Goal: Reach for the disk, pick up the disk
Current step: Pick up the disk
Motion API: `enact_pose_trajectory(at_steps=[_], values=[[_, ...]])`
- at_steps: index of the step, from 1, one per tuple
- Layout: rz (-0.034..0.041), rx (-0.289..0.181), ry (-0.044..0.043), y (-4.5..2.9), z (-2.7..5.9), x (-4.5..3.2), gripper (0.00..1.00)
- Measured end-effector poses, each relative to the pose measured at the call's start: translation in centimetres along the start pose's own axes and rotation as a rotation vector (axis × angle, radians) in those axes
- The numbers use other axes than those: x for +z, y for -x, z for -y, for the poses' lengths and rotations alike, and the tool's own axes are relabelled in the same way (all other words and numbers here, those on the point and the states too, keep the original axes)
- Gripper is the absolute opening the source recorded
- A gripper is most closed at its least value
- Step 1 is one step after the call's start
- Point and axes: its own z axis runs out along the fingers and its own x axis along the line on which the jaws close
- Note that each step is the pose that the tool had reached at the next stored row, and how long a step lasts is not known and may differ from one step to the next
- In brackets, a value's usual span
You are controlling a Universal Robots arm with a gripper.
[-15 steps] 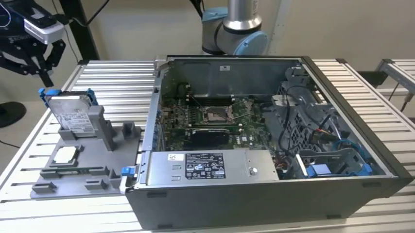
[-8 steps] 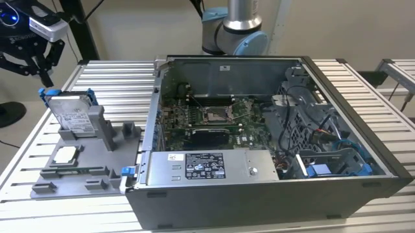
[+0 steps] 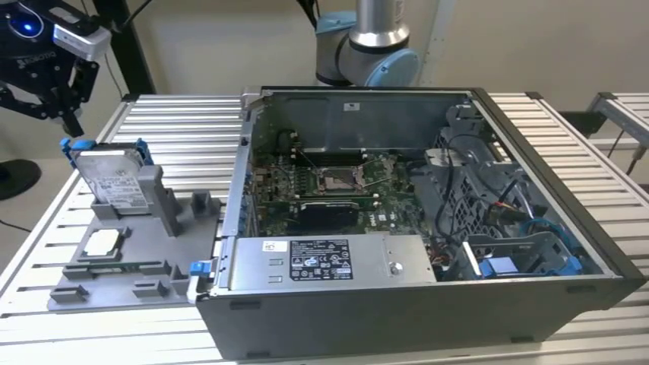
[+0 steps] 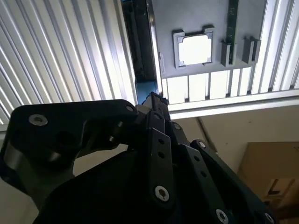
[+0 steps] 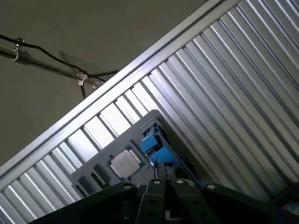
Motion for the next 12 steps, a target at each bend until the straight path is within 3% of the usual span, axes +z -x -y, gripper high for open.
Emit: enact_pose_trajectory(at_steps=[12], values=[[-0.0074,-0.220,-0.0014,0.00,0.00,0.00,0.00]])
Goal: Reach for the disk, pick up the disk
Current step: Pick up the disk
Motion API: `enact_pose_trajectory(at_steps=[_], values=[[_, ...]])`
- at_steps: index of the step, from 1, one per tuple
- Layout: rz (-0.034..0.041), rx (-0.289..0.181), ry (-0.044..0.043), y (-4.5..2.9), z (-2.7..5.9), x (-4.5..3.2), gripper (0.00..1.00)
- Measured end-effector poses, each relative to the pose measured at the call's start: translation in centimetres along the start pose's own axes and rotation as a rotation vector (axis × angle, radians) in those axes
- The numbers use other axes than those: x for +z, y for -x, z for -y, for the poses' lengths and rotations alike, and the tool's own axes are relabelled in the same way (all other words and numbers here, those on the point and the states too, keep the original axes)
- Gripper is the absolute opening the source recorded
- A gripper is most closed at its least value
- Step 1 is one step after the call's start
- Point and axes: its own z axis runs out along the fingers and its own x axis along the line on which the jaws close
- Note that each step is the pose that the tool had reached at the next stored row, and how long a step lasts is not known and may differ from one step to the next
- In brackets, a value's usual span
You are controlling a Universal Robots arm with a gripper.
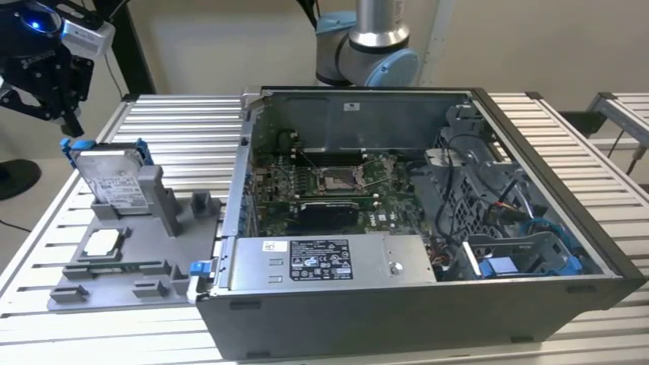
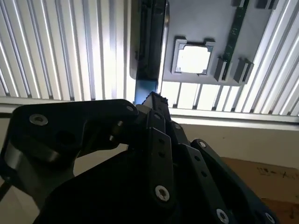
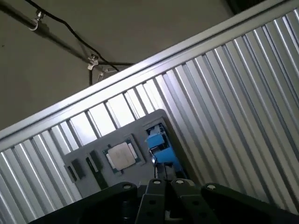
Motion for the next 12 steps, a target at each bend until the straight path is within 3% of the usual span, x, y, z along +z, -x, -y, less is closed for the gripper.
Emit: enact_pose_trajectory(at_steps=[12], values=[[-0.0068,-0.217,-0.0010,0.00,0.00,0.00,0.00]])
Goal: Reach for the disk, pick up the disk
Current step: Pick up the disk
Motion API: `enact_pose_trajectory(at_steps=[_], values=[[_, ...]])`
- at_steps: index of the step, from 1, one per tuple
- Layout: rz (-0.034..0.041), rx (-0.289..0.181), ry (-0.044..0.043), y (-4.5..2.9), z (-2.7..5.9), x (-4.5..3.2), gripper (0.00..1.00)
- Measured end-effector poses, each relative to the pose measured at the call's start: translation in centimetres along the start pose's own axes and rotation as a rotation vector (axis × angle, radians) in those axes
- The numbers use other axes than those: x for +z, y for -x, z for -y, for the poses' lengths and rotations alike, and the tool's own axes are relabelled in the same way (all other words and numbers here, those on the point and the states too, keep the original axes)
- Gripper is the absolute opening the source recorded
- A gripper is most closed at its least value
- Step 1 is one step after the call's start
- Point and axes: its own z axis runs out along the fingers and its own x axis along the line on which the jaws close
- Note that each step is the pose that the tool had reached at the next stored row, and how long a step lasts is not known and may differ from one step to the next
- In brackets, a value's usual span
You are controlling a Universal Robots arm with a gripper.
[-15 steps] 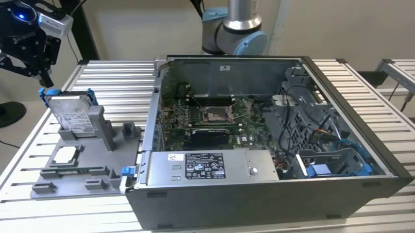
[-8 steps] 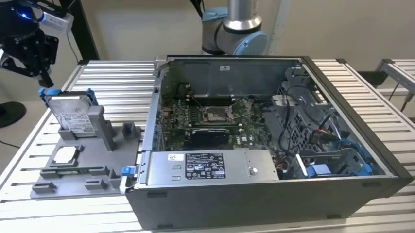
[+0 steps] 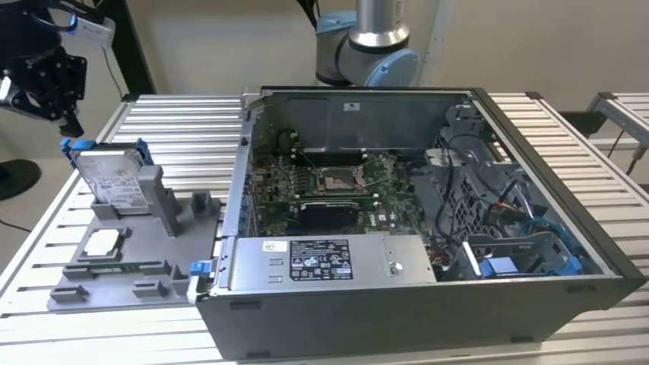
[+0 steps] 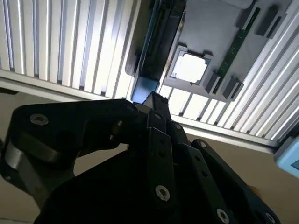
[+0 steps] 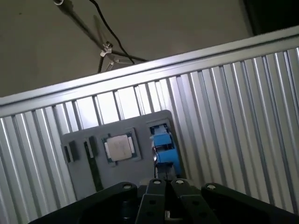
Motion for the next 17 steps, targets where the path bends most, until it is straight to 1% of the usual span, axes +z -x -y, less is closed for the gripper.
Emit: enact_pose_trajectory(at_steps=[15,16,17], values=[[-0.0085,-0.273,-0.0013,0.00,0.00,0.00,0.00],[-0.0090,-0.287,-0.0018,0.00,0.00,0.00,0.00],[-0.0086,-0.287,-0.0021,-0.01,0.00,0.00,0.00]])
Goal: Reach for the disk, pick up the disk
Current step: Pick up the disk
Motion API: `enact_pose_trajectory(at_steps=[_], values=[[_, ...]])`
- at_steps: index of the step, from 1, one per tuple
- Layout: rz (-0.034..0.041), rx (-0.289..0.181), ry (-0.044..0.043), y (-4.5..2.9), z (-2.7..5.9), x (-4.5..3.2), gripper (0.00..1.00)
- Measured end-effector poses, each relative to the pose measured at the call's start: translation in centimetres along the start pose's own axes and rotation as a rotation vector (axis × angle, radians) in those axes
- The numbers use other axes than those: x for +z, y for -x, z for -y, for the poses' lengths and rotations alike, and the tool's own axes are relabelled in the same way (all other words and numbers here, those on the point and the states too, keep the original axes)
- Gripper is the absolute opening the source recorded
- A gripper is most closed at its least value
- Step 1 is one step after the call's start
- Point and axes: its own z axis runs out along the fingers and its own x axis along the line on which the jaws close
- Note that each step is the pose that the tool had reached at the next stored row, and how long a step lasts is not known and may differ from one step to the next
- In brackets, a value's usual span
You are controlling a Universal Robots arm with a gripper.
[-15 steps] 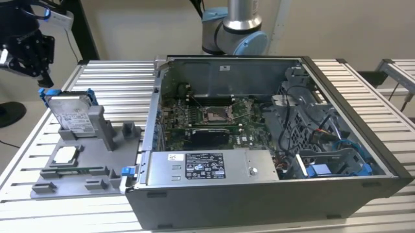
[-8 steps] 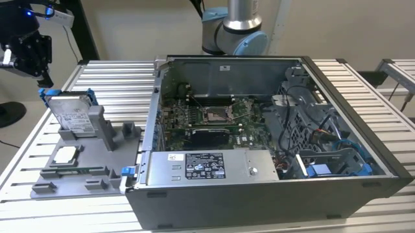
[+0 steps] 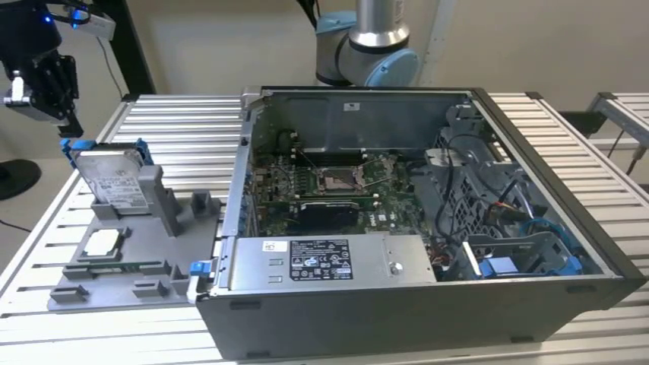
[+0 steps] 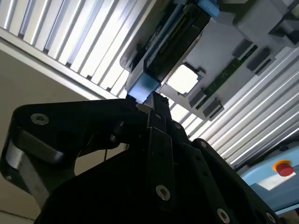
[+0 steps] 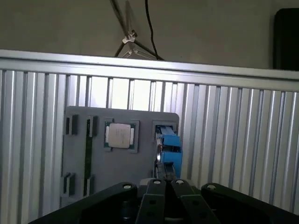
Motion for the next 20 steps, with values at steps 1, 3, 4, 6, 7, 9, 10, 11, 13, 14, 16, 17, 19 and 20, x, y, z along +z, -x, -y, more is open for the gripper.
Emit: enact_pose_trajectory(at_steps=[1,3,4,6,7,9,10,11,13,14,16,17,19,20], values=[[0.0007,0.004,0.0000,0.00,0.00,0.01,0.00],[0.0029,0.009,-0.0002,-0.01,0.00,0.02,0.00],[0.0034,0.009,-0.0003,-0.01,0.00,0.02,0.00],[0.0044,0.009,-0.0003,0.00,0.00,0.01,0.00],[0.0049,0.009,-0.0004,-0.01,0.00,0.02,0.00],[0.0059,0.009,-0.0004,-0.01,0.00,0.02,0.00],[0.0063,0.009,-0.0004,-0.01,0.00,0.02,0.00],[0.0068,0.009,-0.0005,-0.01,0.00,0.02,0.00],[0.0078,0.009,-0.0005,-0.01,0.00,0.02,0.00],[0.0082,0.009,-0.0005,-0.01,0.00,0.02,0.00],[0.0092,0.009,-0.0007,-0.01,0.00,0.02,0.00],[0.0096,0.009,-0.0006,-0.01,0.00,0.02,0.00],[0.0102,0.009,-0.0006,-0.01,0.00,0.03,0.00],[0.0103,0.009,-0.0009,-0.01,0.00,0.12,0.00]])
